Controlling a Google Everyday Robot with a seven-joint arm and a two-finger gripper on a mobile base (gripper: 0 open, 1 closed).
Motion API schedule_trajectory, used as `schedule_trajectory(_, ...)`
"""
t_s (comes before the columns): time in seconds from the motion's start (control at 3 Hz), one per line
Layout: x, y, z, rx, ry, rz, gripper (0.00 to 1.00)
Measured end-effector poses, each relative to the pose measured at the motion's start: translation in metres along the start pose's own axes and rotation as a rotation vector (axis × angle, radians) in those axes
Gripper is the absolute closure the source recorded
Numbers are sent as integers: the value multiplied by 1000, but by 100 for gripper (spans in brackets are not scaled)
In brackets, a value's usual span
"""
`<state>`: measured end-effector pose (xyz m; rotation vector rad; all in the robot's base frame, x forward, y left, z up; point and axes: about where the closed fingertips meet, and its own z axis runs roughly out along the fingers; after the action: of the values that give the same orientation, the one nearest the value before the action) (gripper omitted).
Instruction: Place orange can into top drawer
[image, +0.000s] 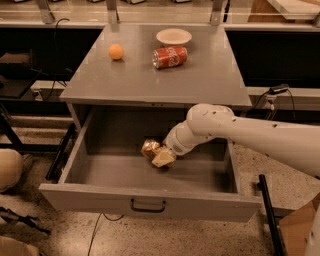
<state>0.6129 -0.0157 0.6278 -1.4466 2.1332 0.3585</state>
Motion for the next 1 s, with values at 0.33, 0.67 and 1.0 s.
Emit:
schedule_trajectory(0.33,-1,2,1,-7,-26,3,20)
schedule_trajectory(0.67,2,1,-8,3,-55,20,0)
schedule_trajectory(1.0,5,4,-33,37,-74,34,0)
